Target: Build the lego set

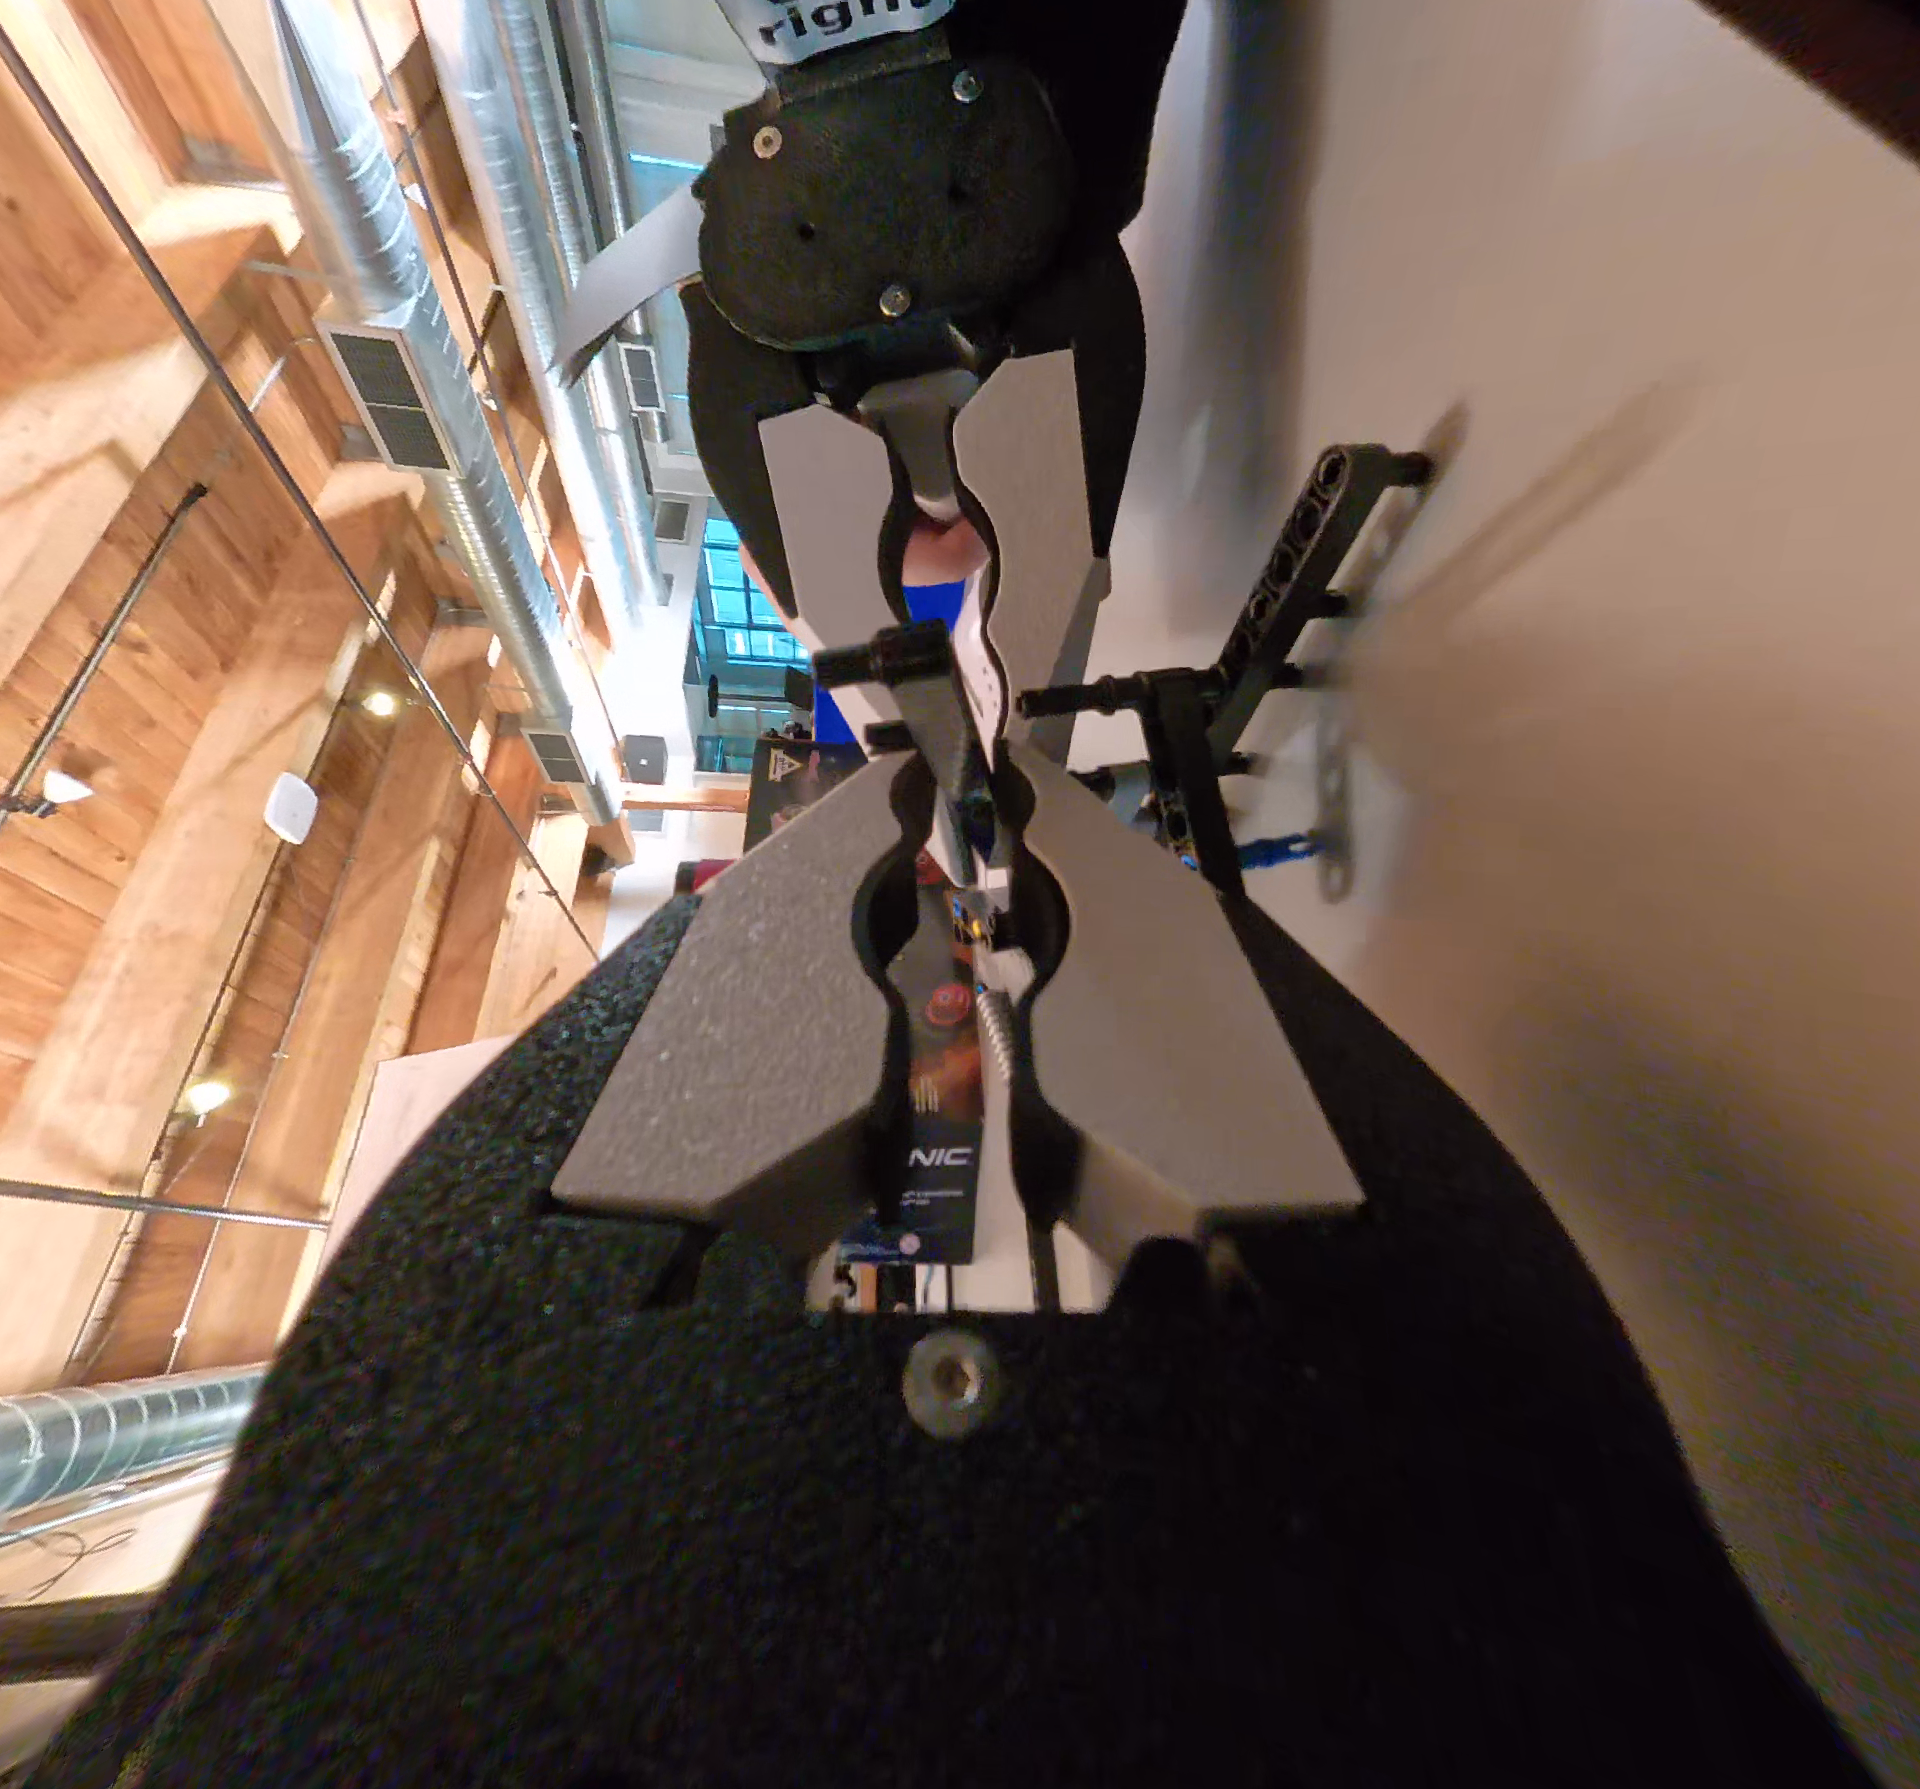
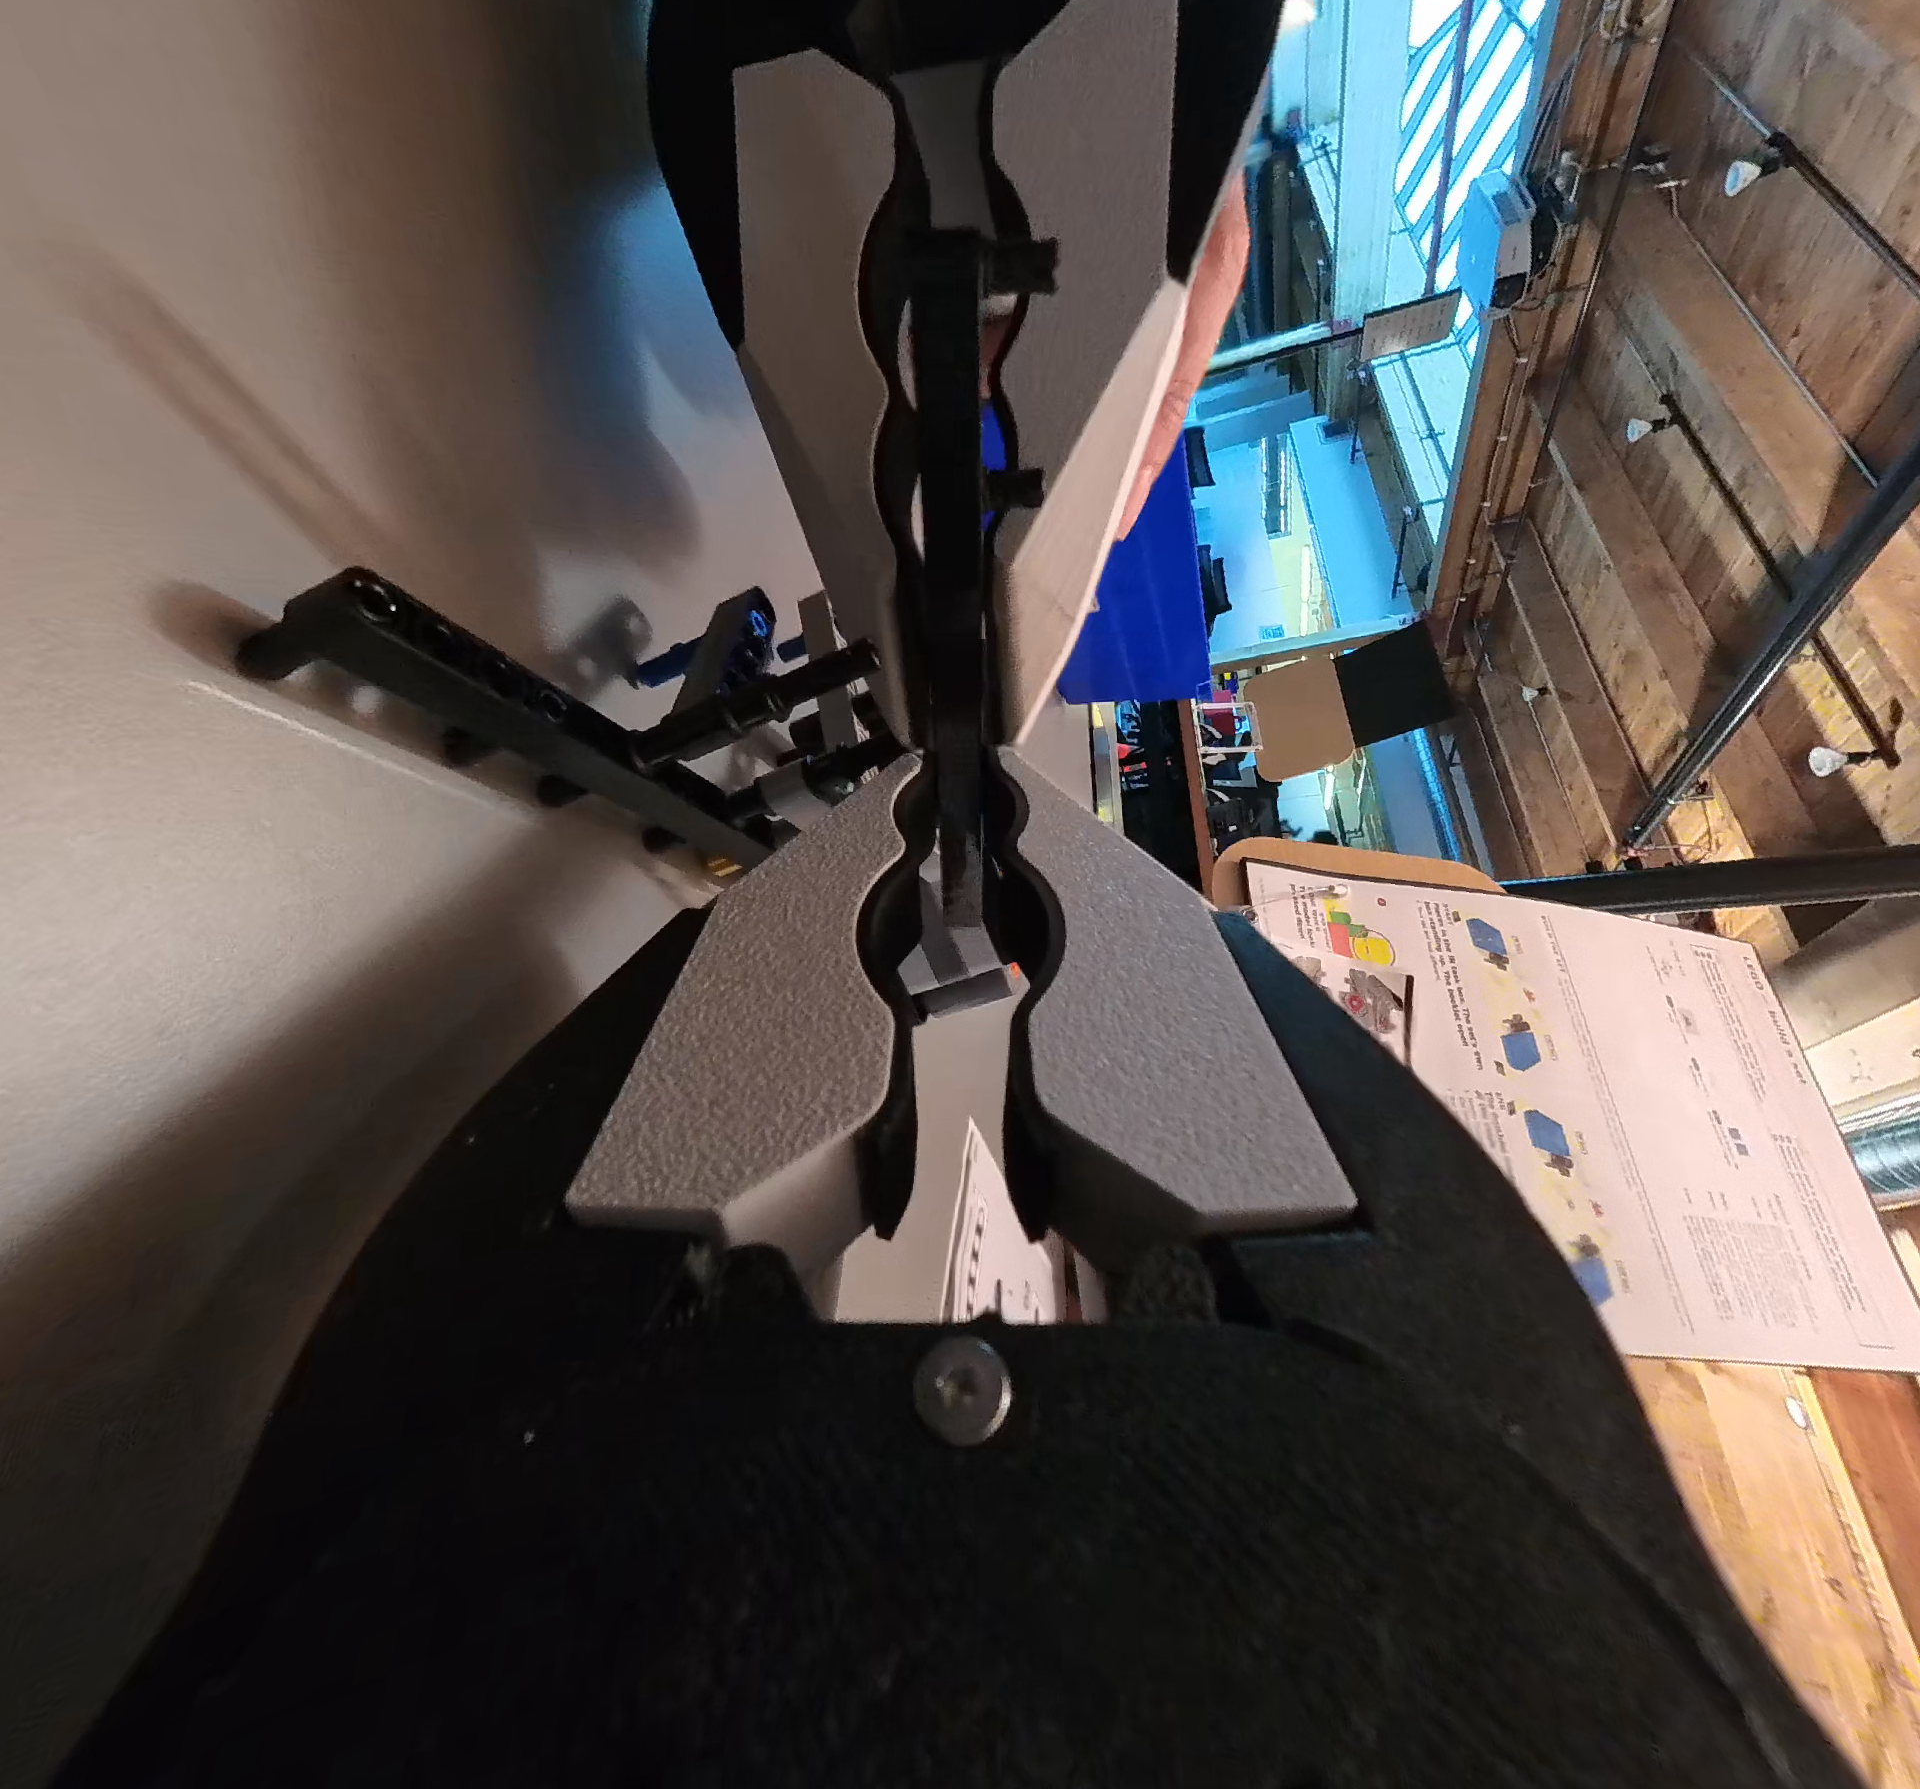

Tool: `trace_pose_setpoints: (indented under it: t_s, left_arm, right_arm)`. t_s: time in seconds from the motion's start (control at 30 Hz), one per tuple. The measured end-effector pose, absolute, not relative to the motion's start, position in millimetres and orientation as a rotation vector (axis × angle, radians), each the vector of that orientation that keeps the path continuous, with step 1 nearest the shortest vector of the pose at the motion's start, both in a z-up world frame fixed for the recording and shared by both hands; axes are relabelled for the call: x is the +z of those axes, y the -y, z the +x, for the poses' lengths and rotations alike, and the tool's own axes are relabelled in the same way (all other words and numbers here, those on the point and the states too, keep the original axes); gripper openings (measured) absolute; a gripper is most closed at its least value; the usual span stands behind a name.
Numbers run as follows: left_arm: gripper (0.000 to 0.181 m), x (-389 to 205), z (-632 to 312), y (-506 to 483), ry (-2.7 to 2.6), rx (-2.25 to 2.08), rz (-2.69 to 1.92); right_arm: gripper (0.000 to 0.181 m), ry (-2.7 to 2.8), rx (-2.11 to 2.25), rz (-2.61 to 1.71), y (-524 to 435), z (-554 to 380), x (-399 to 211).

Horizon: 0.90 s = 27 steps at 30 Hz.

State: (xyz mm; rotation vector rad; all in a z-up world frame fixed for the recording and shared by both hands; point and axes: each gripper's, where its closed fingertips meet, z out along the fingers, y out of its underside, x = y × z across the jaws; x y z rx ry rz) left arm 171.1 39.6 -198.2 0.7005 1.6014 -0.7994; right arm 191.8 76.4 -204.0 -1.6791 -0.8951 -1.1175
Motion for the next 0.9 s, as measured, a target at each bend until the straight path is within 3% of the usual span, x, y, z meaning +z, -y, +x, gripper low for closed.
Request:
trace_pose_setpoints:
  t_s: [0.63, 0.9]
  left_arm:
    - [0.005, -200, 176, -50, -1.699, -0.781, 0.579]
    - [0.005, -176, 173, -80, -1.604, -0.752, 0.395]
  right_arm:
    - [0.005, 0.868, -1.222, -1.687, -74, 201, -205]
    - [0.051, 1.022, -1.39, -1.816, -54, 229, -210]
